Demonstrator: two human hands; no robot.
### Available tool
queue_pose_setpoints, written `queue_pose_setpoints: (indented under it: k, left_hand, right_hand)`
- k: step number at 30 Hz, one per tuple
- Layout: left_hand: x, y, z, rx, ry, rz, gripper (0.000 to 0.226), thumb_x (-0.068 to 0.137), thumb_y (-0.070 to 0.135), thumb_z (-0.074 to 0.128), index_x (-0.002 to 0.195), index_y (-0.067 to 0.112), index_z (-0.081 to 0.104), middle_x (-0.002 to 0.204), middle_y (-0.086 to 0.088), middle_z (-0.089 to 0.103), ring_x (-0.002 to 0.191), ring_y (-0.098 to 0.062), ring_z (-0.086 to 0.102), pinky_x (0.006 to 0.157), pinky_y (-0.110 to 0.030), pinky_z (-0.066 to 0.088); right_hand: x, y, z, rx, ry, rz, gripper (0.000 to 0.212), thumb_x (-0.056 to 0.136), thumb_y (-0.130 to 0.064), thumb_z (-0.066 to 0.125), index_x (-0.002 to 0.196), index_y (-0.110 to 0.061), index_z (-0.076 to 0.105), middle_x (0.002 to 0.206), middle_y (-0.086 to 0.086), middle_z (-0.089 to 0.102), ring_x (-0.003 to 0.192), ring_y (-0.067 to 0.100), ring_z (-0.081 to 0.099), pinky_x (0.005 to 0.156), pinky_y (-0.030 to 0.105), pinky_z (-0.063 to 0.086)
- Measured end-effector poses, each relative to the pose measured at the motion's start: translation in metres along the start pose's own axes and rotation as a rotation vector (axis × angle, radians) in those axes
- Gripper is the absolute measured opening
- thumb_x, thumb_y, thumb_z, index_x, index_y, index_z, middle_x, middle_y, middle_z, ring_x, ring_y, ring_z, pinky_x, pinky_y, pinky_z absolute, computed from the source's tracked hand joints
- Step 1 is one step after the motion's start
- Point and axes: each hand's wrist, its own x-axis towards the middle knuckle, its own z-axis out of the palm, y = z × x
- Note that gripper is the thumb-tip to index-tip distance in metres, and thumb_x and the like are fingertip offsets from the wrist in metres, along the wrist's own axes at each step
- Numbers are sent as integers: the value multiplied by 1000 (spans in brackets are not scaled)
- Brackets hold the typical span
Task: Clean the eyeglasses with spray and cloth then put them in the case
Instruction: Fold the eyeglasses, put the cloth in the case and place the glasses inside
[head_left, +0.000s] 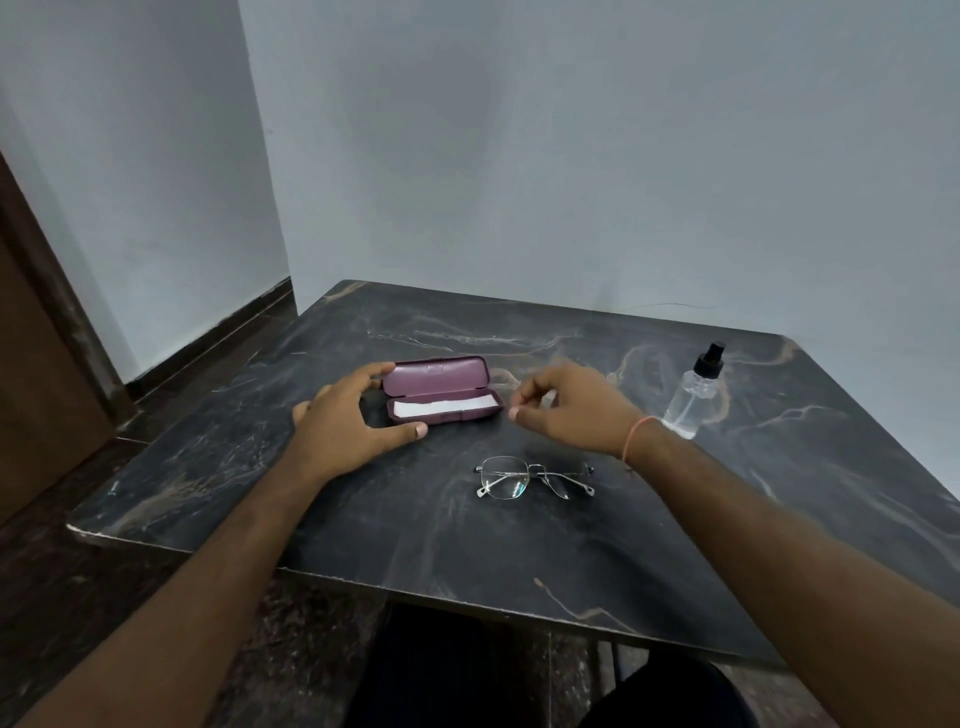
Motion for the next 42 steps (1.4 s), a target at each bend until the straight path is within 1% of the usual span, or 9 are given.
queue_pose_setpoints:
  k: [6, 10, 15, 20, 24, 30, 34, 38, 42]
  left_hand:
    - [-3, 1, -1, -16, 17, 55, 90, 71, 79, 84, 149, 49, 50, 151, 13, 60, 135, -17, 60, 115, -58, 40]
    - [-6, -1, -4, -150, -14, 88, 91, 66, 75, 89, 145, 48, 55, 146, 15, 58, 130, -11, 62, 114, -54, 51]
    - [-6, -1, -3, -285, -45, 120, 85, 74, 35, 100, 148, 36, 58, 148, 12, 56, 124, -5, 65, 106, -29, 52]
    - [-5, 0, -3, -397, -103, 122, 86, 77, 15, 99, 151, 32, 58, 150, 12, 52, 118, -7, 73, 110, -35, 59]
    - [-5, 0, -2, -444, -116, 127, 92, 75, 10, 99, 153, 34, 56, 148, 11, 55, 108, -9, 79, 102, -31, 62]
    - [-11, 9, 4, -465, -199, 179, 93, 77, 7, 98, 154, 37, 55, 139, 0, 65, 91, -19, 80, 88, -24, 62]
    - [-11, 24, 15, -524, -317, 192, 91, 78, 6, 97, 153, 36, 55, 117, -3, 71, 85, -11, 78, 80, -19, 58]
    - [-7, 40, 37, -546, -369, 214, 88, 79, 12, 98, 149, 42, 56, 95, -19, 78, 83, -16, 73, 87, -32, 57]
    - [-4, 44, 43, -531, -359, 228, 89, 78, 13, 98, 151, 40, 54, 92, -13, 80, 84, -10, 74, 91, -30, 56]
  right_hand:
    - [-38, 5, -20, -115, -274, -45, 13, 89, -47, 81, 91, -34, 82, 92, -15, 79, 70, -11, 64, 66, 9, 42]
    - [-39, 10, -18, -109, -257, -60, 8, 87, -44, 84, 92, -38, 82, 94, -15, 78, 78, -7, 65, 72, 15, 43]
    - [-36, 6, -17, -170, -265, -108, 4, 89, -38, 82, 91, -36, 82, 99, -18, 74, 79, -13, 62, 71, 15, 41]
    - [-36, 4, -17, -152, -269, -104, 2, 92, -37, 79, 91, -35, 80, 91, -18, 80, 74, 3, 73, 78, 30, 60]
    - [-39, 2, -21, -113, -210, -121, 4, 94, -33, 77, 91, -32, 79, 84, -21, 78, 73, 3, 73, 85, 38, 62]
    - [-36, 0, -35, -84, -70, -141, 6, 93, -37, 79, 89, -32, 79, 80, -16, 78, 73, 6, 74, 78, 32, 60]
    - [-33, -1, -42, -109, -18, -139, 6, 93, -37, 79, 89, -32, 80, 82, -18, 77, 76, 2, 72, 73, 24, 55]
    - [-38, -2, -51, -80, -67, -115, 4, 93, -30, 81, 89, -29, 80, 76, -18, 77, 71, -3, 72, 74, 18, 56]
    - [-45, 0, -63, -29, -83, -114, 4, 93, -28, 81, 89, -27, 81, 82, -14, 80, 75, -1, 74, 79, 19, 58]
